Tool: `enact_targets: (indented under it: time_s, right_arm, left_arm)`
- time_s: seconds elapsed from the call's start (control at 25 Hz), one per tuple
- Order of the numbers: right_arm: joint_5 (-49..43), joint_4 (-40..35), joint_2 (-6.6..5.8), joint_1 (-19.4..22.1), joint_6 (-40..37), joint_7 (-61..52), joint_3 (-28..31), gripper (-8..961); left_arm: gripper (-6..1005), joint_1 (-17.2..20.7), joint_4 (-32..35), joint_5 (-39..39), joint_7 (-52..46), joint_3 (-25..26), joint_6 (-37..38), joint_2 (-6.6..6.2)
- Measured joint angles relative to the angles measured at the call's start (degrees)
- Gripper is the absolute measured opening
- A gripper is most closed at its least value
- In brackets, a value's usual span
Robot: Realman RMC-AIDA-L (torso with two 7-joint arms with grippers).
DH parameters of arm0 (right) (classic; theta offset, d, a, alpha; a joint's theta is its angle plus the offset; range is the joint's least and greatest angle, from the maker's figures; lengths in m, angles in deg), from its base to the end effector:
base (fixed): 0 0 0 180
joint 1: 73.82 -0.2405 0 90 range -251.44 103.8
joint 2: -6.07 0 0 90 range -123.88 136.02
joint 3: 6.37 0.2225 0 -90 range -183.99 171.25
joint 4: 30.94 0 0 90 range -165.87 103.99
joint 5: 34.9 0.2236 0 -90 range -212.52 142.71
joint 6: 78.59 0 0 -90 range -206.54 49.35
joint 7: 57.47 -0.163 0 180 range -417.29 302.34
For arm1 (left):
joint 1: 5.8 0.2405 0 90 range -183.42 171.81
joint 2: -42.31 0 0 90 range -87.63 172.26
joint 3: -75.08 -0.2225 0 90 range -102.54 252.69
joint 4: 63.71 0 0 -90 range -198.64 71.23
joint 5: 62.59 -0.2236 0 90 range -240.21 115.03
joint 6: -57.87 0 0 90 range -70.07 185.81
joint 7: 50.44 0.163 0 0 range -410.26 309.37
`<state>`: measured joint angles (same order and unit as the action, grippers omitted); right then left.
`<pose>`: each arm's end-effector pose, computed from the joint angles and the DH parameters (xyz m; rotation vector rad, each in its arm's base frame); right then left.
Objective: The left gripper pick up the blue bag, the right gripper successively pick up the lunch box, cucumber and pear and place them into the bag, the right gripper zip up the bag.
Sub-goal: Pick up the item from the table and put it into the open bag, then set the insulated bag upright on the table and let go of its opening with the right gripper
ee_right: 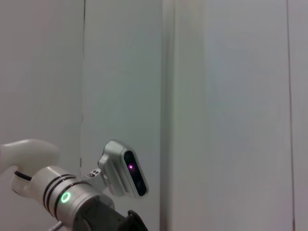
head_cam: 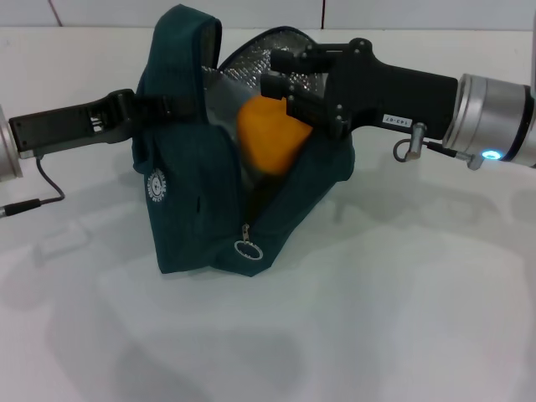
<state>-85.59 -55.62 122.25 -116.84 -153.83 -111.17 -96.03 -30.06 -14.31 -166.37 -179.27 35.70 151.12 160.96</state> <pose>0.0998 0.3697 -0.0539 -2.6420 0.0345 1.1393 -0.2298 0.3333 0.0581 -2.3213 -1.6081 -1.0686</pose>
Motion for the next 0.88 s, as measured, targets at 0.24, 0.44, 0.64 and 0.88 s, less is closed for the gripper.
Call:
enact_targets:
  time_s: [0.24, 0.44, 0.64, 0.88]
  right_arm:
    - [2.03, -1.56, -0.48, 2.10, 0.41, 0.19, 2.38, 297]
    - [1.69, -2.60, -1.00, 4.16, 2.30, 0.23, 9.15, 536]
    - [1.06, -2.40, -2.75, 5.82, 7.69, 0.59, 11.88, 699]
    - [-4.37, -1.64, -3.60, 6.41, 12.15, 0.08, 11.97, 731]
  left_arm:
    - [37, -0.09, 0.00, 0.00, -0.02, 0.01, 0.00, 0.00]
    - [37, 0.10, 0.00, 0.00, -0.02, 0.08, -0.07, 0.00]
    - [36, 0.32, 0.00, 0.00, -0.03, 0.09, -0.09, 0.12]
    - [36, 0.44, 0.00, -0.01, -0.21, 0.09, -0.09, 0.10]
